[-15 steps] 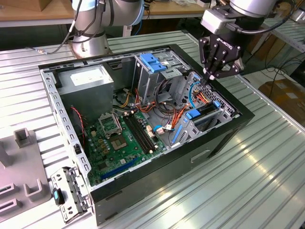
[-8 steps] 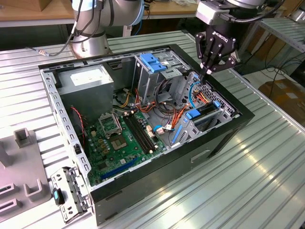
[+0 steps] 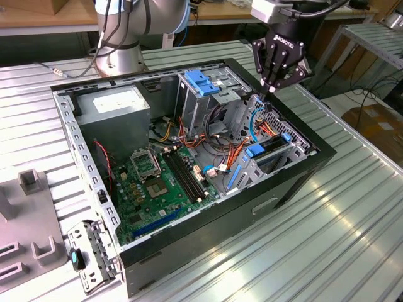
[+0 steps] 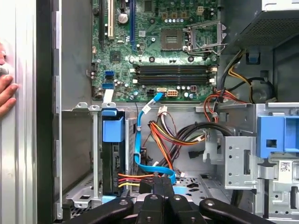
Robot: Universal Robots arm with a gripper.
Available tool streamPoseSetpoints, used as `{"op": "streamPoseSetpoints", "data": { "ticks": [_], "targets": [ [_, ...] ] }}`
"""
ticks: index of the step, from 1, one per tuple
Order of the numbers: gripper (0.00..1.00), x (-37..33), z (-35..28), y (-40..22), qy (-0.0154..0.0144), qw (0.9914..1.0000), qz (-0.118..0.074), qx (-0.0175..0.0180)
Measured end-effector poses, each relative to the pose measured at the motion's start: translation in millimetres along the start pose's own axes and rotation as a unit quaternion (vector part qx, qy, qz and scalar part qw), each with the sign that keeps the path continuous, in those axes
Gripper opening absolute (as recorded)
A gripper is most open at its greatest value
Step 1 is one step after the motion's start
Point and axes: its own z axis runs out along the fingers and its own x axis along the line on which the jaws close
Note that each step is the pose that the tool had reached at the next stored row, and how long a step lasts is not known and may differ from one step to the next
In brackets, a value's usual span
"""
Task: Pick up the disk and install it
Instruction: 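Insert the second disk wire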
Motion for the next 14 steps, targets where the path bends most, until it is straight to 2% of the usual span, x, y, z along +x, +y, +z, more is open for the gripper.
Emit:
{"op": "streamPoseSetpoints", "data": {
  "ticks": [2, 3, 5, 6, 7, 9, 10, 11, 13, 14],
  "targets": [
    [0.11, -1.8, 0.5, -0.6, 0.0146, 0.99989, 0.0, -0.0006],
    [0.17, -3.0, 0.8, -0.9, 0.026, 0.99966, -0.001, -0.0009],
    [0.29, -6.3, 1.6, -1.4, 0.0408, 0.99917, -0.001, -0.0012],
    [0.29, -8.0, 2.3, -1.5, 0.0437, 0.99904, -0.001, -0.0013],
    [0.36, -10.4, 3.3, -1.7, 0.0465, 0.99892, -0.001, -0.0013],
    [0.36, -13.8, 4.7, -1.9, 0.0516, 0.99866, -0.001, -0.0013],
    [0.36, -15.0, 5.4, -2.0, 0.0556, 0.99845, -0.002, -0.0013],
    [0.36, -16.3, 6.2, -1.9, 0.0643, 0.99793, -0.002, -0.0014],
    [0.36, -17.5, 7.3, -2.0, 0.0746, 0.99721, -0.002, -0.0014],
    [0.36, -18.2, 7.9, -1.9, 0.0812, 0.99669, -0.002, -0.0014]
  ]
}}
